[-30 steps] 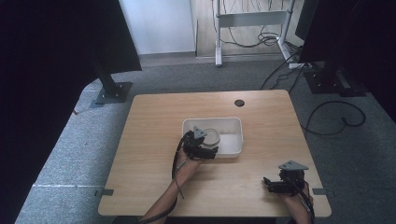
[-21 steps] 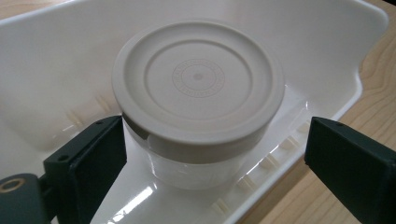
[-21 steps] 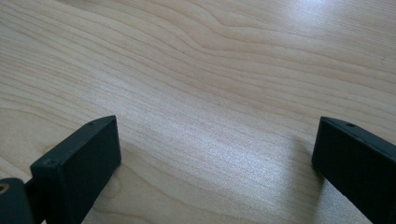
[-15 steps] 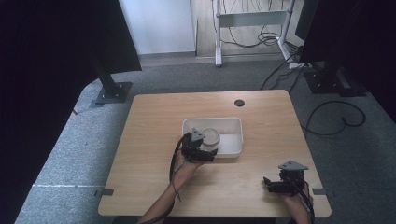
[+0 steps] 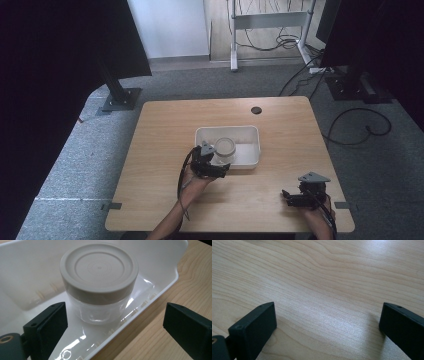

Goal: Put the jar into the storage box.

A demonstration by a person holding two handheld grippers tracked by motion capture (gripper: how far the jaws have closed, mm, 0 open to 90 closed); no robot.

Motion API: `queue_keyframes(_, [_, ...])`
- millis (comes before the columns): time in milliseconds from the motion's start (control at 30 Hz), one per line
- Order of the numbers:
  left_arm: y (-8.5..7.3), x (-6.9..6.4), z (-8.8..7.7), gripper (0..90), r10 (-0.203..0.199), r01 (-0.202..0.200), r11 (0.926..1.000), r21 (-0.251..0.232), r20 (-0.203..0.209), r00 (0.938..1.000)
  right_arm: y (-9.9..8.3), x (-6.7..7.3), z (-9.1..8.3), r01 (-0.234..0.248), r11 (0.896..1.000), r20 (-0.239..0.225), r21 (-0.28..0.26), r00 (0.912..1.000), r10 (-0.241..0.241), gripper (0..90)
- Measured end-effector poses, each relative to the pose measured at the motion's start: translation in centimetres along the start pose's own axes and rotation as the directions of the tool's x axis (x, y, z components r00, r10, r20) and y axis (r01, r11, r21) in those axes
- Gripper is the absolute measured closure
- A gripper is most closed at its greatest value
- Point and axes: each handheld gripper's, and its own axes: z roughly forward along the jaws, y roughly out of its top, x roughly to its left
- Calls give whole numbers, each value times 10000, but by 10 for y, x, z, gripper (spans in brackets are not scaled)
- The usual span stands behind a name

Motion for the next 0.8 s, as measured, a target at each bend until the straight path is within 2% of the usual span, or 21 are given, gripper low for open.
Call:
queue_keyframes(467, [-23, 0, -11, 56, 86, -87, 10000, 26, 402, 9992, 0, 0, 0, 1, 10000, 2, 0, 10000, -1, 7])
queue_keyframes(633, [-31, 1, -16, 56, 33, -31, 10000, -55, 413, 9991, 0, 0, 0, 2, 10000, 1, 0, 10000, -2, 7])
queue_keyframes(800, [-38, 1, -23, 56, 206, -196, 9991, -375, 283, 9994, 0, 0, 0, 1, 10000, 2, 0, 10000, -1, 7])
